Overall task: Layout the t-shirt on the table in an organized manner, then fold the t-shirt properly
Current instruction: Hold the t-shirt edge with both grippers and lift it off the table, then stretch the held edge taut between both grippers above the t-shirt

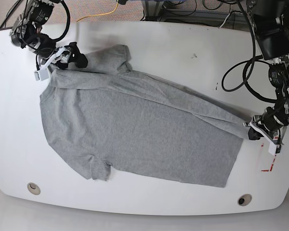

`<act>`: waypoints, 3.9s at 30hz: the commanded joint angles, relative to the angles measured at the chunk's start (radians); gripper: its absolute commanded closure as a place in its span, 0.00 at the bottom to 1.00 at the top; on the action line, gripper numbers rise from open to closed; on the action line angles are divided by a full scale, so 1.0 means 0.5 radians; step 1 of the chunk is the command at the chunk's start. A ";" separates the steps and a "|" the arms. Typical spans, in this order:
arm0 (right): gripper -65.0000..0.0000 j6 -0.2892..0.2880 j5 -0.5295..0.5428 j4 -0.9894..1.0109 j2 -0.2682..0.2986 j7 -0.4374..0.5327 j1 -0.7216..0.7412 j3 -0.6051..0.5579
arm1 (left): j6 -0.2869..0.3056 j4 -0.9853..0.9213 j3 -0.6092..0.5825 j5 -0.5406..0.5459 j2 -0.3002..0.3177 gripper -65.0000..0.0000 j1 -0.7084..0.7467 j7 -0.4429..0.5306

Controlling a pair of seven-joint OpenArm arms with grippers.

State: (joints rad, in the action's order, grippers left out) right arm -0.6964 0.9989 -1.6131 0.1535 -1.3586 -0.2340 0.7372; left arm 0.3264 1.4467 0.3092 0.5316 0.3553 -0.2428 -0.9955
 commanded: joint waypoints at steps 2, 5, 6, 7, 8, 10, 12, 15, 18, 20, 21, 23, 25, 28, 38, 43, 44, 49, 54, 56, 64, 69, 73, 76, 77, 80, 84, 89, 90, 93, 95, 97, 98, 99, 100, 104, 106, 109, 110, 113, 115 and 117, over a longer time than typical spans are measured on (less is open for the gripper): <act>0.08 -0.003 0.048 -0.022 0.038 0.024 0.061 0.009 | 0.002 0.039 0.009 0.022 0.037 1.00 -0.044 0.050; 0.08 -0.003 0.051 0.018 0.057 0.024 0.080 0.003 | 0.002 0.039 0.009 0.022 0.037 1.00 -0.044 0.050; 0.08 -0.003 0.051 0.042 0.057 0.024 0.080 0.003 | 0.002 0.042 0.009 0.022 0.037 1.00 -0.044 0.050; 0.08 -0.003 0.051 0.073 0.053 0.024 0.083 0.003 | 0.002 0.042 0.009 0.022 0.037 1.00 -0.044 0.050; 0.08 -0.003 0.051 0.085 0.053 0.024 0.083 0.000 | 0.002 0.042 0.009 0.022 0.037 1.00 -0.044 0.050; 0.08 -0.003 0.054 0.119 0.050 0.024 0.083 0.000 | 0.002 0.042 0.009 0.022 0.037 1.00 -0.044 0.050; 0.08 -0.003 0.054 0.125 0.047 0.024 0.083 0.000 | 0.002 0.042 0.009 0.022 0.037 1.00 -0.044 0.050; 0.08 -0.003 0.063 0.125 0.038 0.021 0.074 0.000 | 0.002 0.042 0.009 0.022 0.037 1.00 -0.044 0.050; 0.08 -0.003 0.063 0.122 0.011 -0.009 0.071 0.000 | 0.002 0.039 0.009 0.022 0.037 1.00 -0.044 0.050; 0.08 -0.003 0.066 0.122 0.007 -0.075 0.077 0.009 | 0.002 0.036 0.009 0.022 0.037 1.00 -0.044 0.050; 0.08 -0.003 0.069 0.119 0.001 -0.075 0.080 0.009 | 0.002 0.033 0.009 0.022 0.037 1.00 -0.044 0.050; 0.08 -0.003 0.118 0.101 -0.014 -0.075 0.083 0.012 | 0.002 0.033 0.009 0.022 0.033 1.00 -0.044 0.050; 0.08 -0.003 0.192 0.082 -0.023 -0.075 0.080 0.012 | 0.002 0.033 0.006 0.025 0.033 1.00 -0.044 0.050; 0.08 -0.003 0.284 0.076 -0.032 -0.075 0.071 0.003 | 0.002 0.033 0.006 0.022 0.033 1.00 -0.044 0.050; 0.08 -0.003 0.330 0.088 -0.036 -0.075 0.071 -0.031 | 0.002 0.033 0.006 0.022 0.033 1.00 -0.044 0.050; 0.08 -0.003 0.330 0.088 -0.026 -0.075 0.080 -0.163 | 0.002 0.033 0.006 0.025 0.033 1.00 -0.044 0.050; 0.08 -0.003 0.330 0.088 -0.032 -0.075 0.080 -0.193 | 0.002 0.033 0.006 0.025 0.033 1.00 -0.044 0.050; 0.11 -0.003 0.330 0.125 -0.036 -0.075 0.080 -0.252 | 0.002 0.036 0.006 0.025 0.033 1.00 -0.044 0.050; 0.40 -0.003 0.321 0.162 -0.036 -0.075 0.083 -0.252 | 0.002 0.039 0.006 0.025 0.033 1.00 -0.044 0.050; 0.59 -0.003 0.321 0.162 -0.036 -0.075 0.083 -0.252 | 0.002 0.036 0.006 0.025 0.033 1.00 -0.044 0.050; 1.00 -0.003 0.330 0.153 -0.026 -0.075 0.068 -0.252 | 0.002 0.033 0.006 0.022 0.033 1.00 -0.044 0.050; 1.00 -0.003 0.333 0.098 -0.029 -0.075 0.025 -0.252 | 0.002 0.033 0.006 0.025 0.030 1.00 -0.044 0.050; 1.00 -0.003 0.336 -0.056 -0.036 -0.075 -0.040 -0.252 | 0.002 0.039 0.006 0.025 0.030 1.00 -0.047 0.050; 1.00 -0.003 0.336 -0.179 -0.036 -0.075 -0.126 -0.252 | 0.002 0.042 0.006 0.028 0.030 1.00 -0.047 0.050; 1.00 -0.003 0.336 -0.225 -0.036 -0.075 -0.159 -0.252 | 0.002 0.042 0.006 0.028 0.030 1.00 -0.047 0.050; 1.00 -0.003 0.336 -0.335 -0.036 -0.075 -0.239 -0.252 | 0.002 0.042 0.006 0.031 0.030 1.00 -0.047 0.050; 1.00 -0.003 0.342 -0.446 -0.029 -0.075 -0.285 -0.245 | 0.006 0.045 0.006 0.034 0.030 1.00 -0.047 0.050; 1.00 -0.003 0.456 -0.489 0.026 -0.075 -0.233 -0.196 | 0.119 0.045 0.003 0.034 0.024 1.00 -0.062 0.093; 1.00 -0.003 0.471 -0.479 0.041 -0.075 -0.187 -0.172 | 0.137 0.048 0.000 0.034 0.006 1.00 -0.065 0.124; 1.00 -0.003 0.465 -0.430 0.090 -0.075 -0.058 -0.123 | 0.150 0.100 -0.003 0.022 -0.040 1.00 -0.096 0.182; 1.00 -0.003 0.453 -0.357 0.152 -0.075 0.046 -0.104 | 0.153 0.137 -0.003 0.022 -0.056 1.00 -0.145 0.185; 1.00 -0.003 0.431 -0.252 0.216 -0.075 0.169 -0.098 | 0.153 0.158 -0.003 0.028 -0.062 1.00 -0.191 0.185; 1.00 -0.003 0.413 -0.151 0.256 -0.075 0.261 -0.098 | 0.153 0.174 -0.003 0.031 -0.089 1.00 -0.234 0.188; 1.00 -0.003 0.400 -0.080 0.281 -0.075 0.319 -0.098 | 0.153 0.183 -0.003 0.025 -0.105 1.00 -0.268 0.188; 1.00 -0.003 0.388 0.002 0.308 -0.075 0.390 -0.101 | 0.156 0.198 -0.003 0.022 -0.117 1.00 -0.308 0.188; 1.00 -0.003 0.336 0.276 0.437 -0.055 0.678 -0.116 | 0.153 0.235 -0.003 0.025 -0.138 1.00 -0.433 0.188; 1.00 -0.003 0.262 0.411 0.492 -0.019 0.841 -0.144 | 0.150 0.241 -0.003 0.025 -0.138 1.00 -0.510 0.188; 1.00 -0.003 0.109 0.635 0.578 0.003 1.188 -0.242 | 0.147 0.238 -0.003 0.022 -0.138 1.00 -0.679 0.185; 1.00 -0.003 0.069 0.690 0.597 0.003 1.267 -0.261 | 0.141 0.238 -0.003 0.019 -0.138 1.00 -0.722 0.185; 1.00 -0.003 -0.045 0.822 0.637 0.003 1.547 -0.310 | 0.088 0.290 -0.003 0.037 -0.138 1.00 -0.832 0.170; 1.00 -0.003 -0.140 0.908 0.661 -0.006 1.823 -0.390 | 0.027 0.404 -0.003 0.046 -0.138 0.99 -0.885 0.148; 1.00 -0.003 -0.189 0.969 0.713 -0.006 2.038 -0.472 | -0.028 0.533 -0.003 0.046 -0.138 0.99 -0.961 0.124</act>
State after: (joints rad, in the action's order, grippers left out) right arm -0.6968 0.9154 -1.1530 0.4496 -1.3800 0.6125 0.5434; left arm 0.3462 1.5948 0.3042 0.5346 0.2718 -0.6437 -0.9474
